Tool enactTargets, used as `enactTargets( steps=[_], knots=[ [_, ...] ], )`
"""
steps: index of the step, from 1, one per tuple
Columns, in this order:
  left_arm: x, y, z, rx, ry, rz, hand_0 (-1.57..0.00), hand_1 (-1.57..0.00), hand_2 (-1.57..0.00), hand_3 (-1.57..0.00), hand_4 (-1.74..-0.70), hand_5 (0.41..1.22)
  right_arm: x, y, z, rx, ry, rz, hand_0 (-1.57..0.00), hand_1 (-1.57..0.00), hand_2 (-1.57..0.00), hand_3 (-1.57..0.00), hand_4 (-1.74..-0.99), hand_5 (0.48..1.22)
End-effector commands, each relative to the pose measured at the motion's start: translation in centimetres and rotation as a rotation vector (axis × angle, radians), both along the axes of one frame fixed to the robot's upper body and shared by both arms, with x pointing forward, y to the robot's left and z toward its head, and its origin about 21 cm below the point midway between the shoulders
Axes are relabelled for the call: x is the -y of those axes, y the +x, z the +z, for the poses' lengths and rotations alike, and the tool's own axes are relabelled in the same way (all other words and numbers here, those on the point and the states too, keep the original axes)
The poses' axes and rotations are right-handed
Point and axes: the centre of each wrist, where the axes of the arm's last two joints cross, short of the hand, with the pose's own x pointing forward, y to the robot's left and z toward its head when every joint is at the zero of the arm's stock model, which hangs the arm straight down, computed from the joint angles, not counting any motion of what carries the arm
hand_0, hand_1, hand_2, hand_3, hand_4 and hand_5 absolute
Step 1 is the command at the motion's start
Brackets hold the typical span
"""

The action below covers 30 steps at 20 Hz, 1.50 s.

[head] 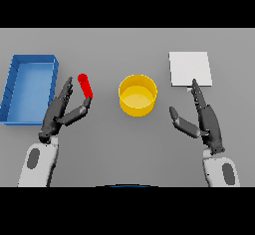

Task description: Pick up the red beaker and tilt it to pour out 1 green nut into yellow bowl. Pick up the yellow bowl and place it on the metallic measuring scale.

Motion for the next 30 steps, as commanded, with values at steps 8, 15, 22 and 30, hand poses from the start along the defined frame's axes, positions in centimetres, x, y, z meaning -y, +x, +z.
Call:
enactTargets(
  steps=[8, 15, 22, 30],
  knots=[
    [1.1, 4.0, -0.6, 0.052, 0.028, -0.046, 0.0, 0.0, 0.0, 0.0, -1.2, 0.654, 0.6, -0.1, 0.0, 0.003, 0.017, 0.001, 0.0, 0.0, 0.0, 0.0, -1.229, 0.628],
    [2.2, 6.8, -1.0, 0.022, 0.064, -0.025, 0.0, 0.0, 0.0, 0.0, -1.21, 0.673, 0.8, -0.3, 0.4, 0.01, 0.02, -0.008, 0.0, 0.0, 0.0, 0.0, -1.24, 0.639],
    [3.1, 7.9, -2.6, 0.061, -0.064, -0.004, 0.0, -0.01, -0.05, -0.04, -1.33, 0.738, 1.1, -0.3, 0.3, 0.0, 0.016, -0.007, 0.0, 0.0, 0.0, 0.0, -1.244, 0.644],
    [4.6, 8.7, -3.0, 0.139, 0.026, 0.029, -1.15, -1.17, -1.2, -1.11, -1.62, 1.107, 1.0, -0.5, 0.5, 0.011, 0.012, -0.022, 0.0, 0.0, 0.0, 0.0, -1.241, 0.65]
  ],
)
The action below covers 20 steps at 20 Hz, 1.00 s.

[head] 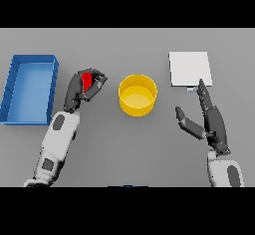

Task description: Pick up the red beaker and tilt it to pour out 1 green nut into yellow bowl. Pick up the yellow bowl and place it on the metallic measuring scale.

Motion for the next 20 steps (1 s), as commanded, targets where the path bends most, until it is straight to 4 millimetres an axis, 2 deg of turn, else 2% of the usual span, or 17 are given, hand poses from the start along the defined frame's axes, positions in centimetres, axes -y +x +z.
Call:
enactTargets(
  steps=[1, 4, 8, 11, 13, 20],
  knots=[
    [0.1, 0.1, 0.1, -0.018, -0.008, -0.003, -1.24, -1.25, -1.27, -1.15, -1.64, 1.13, 0.1, 0.0, -0.3, -0.014, 0.001, 0.006, 0.0, 0.0, 0.0, 0.0, -1.242, 0.65],
    [0.3, -0.2, 0.2, -0.024, 0.001, 0.0, -1.4, -1.41, -1.42, -1.36, -1.54, 1.174, -0.2, 0.3, 0.0, -0.008, 0.026, 0.012, 0.0, 0.0, 0.0, 0.0, -1.255, 0.644],
    [-0.1, 0.1, 1.3, 0.01, -0.137, -0.03, -1.5, -1.5, -1.51, -1.48, -1.66, 1.15, 0.0, 0.1, -0.2, -0.005, 0.014, 0.008, 0.0, 0.0, 0.0, 0.0, -1.246, 0.644],
    [-0.7, 0.5, 3.3, 0.043, -0.162, -0.037, -1.54, -1.54, -1.54, -1.53, -1.7, 1.135, -0.1, 0.0, -0.2, 0.002, 0.001, 0.012, 0.0, 0.0, 0.0, 0.0, -1.233, 0.644],
    [-0.4, 0.6, 4.5, 0.062, -0.153, -0.069, -1.55, -1.55, -1.55, -1.54, -1.71, 1.132, -0.3, 0.2, -0.2, 0.008, -0.002, 0.013, 0.0, 0.0, 0.0, 0.0, -1.227, 0.647],
    [-1.4, 2.7, 6.8, 0.063, -0.001, -0.109, -1.56, -1.56, -1.56, -1.55, -1.72, 1.139, -0.3, 0.2, -0.6, 0.025, -0.044, 0.006, 0.0, 0.0, 0.0, 0.0, -1.219, 0.661]
  ],
)
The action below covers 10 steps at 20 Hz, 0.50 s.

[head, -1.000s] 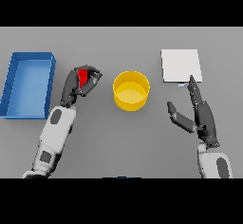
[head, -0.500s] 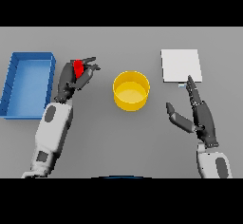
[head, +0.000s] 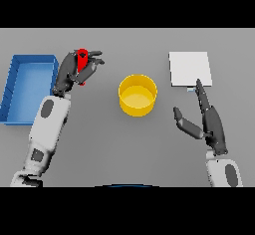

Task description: Pick up the red beaker and tilt it to pour out 1 green nut into yellow bowl. Pick up the yellow bowl and place it on the metallic measuring scale.

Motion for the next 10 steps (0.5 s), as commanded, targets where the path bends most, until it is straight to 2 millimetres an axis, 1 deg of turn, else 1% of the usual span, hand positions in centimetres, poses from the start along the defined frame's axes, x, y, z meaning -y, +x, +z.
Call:
enactTargets(
  steps=[1, 2, 3, 4, 7, 8, 10],
  knots=[
    [-0.1, 0.2, 0.3, 0.01, 0.041, -0.01, -1.56, -1.56, -1.56, -1.56, -1.73, 1.138, 0.1, 0.2, 0.2, 0.003, -0.003, -0.007, 0.0, 0.0, 0.0, 0.0, -1.213, 0.662],
    [0.3, 0.3, 0.6, 0.028, 0.098, -0.032, -1.56, -1.56, -1.56, -1.56, -1.73, 1.134, 0.1, 0.0, 0.1, 0.01, -0.011, -0.007, 0.0, 0.0, 0.0, 0.0, -1.21, 0.664],
    [0.5, 0.5, 1.5, 0.03, 0.156, -0.045, -1.56, -1.56, -1.56, -1.56, -1.73, 1.129, 0.1, -0.1, 0.0, 0.002, -0.009, 0.0, 0.0, 0.0, 0.0, 0.0, -1.202, 0.662],
    [0.3, 0.6, 2.0, 0.044, 0.223, -0.069, -1.56, -1.57, -1.57, -1.56, -1.73, 1.124, -0.2, 0.0, 0.1, -0.01, -0.008, -0.004, 0.0, 0.0, 0.0, 0.0, -1.199, 0.658],
    [1.4, 1.0, 3.3, 0.052, 0.434, -0.132, -1.57, -1.57, -1.57, -1.57, -1.74, 1.125, -0.1, -0.1, 0.3, -0.023, -0.012, 0.002, 0.0, 0.0, 0.0, 0.0, -1.186, 0.66],
    [2.2, 1.3, 3.9, 0.058, 0.498, -0.144, -1.57, -1.57, -1.57, -1.57, -1.74, 1.127, 0.0, 0.0, 0.2, -0.025, -0.018, 0.003, 0.0, 0.0, 0.0, 0.0, -1.183, 0.663],
    [3.0, 1.4, 4.8, 0.08, 0.625, -0.181, -1.57, -1.57, -1.57, -1.57, -1.74, 1.134, 0.1, -0.2, 0.5, -0.015, -0.012, 0.014, 0.0, 0.0, 0.0, 0.0, -1.178, 0.667]
  ],
)
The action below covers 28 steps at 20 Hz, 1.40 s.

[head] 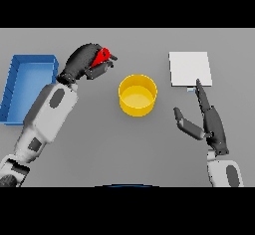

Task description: Pick up the red beaker and tilt it to pour out 1 green nut into yellow bowl. Pick up the yellow bowl and place it on the metallic measuring scale.

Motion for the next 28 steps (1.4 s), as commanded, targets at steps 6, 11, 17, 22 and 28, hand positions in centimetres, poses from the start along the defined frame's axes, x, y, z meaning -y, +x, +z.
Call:
enactTargets(
  steps=[6, 11, 17, 22, 28],
  knots=[
    [3.1, 0.3, 1.3, 0.082, 0.436, -0.119, -1.57, -1.57, -1.57, -1.57, -1.74, 1.191, -0.3, 0.0, 0.1, -0.016, 0.024, -0.003, 0.0, 0.0, 0.0, 0.0, -1.182, 0.674],
    [5.5, 0.6, 2.5, 0.125, 0.76, -0.229, -1.57, -1.57, -1.57, -1.38, -1.71, 1.211, -0.3, -0.3, 0.0, -0.033, 0.05, -0.015, 0.0, 0.0, 0.0, 0.0, -1.195, 0.671],
    [7.8, 1.3, 3.3, 0.184, 1.028, -0.383, -1.57, -1.57, -1.57, -1.39, -1.72, 1.218, -0.6, -0.4, -0.7, -0.044, 0.096, -0.025, 0.0, 0.0, 0.0, 0.0, -1.22, 0.624],
    [9.5, 1.7, 4.0, 0.267, 1.221, -0.473, -1.57, -1.57, -1.57, -1.51, -1.73, 1.22, -0.5, -0.1, -0.4, -0.014, 0.055, -0.048, 0.0, 0.0, 0.0, 0.0, -1.205, 0.584],
    [11.0, 1.2, 4.1, 0.386, 1.437, -0.564, -1.57, -1.57, -1.57, -1.56, -1.74, 1.221, -1.0, 0.1, -0.5, -0.018, 0.064, -0.049, 0.0, 0.0, 0.0, 0.0, -1.148, 0.566]
  ],
)
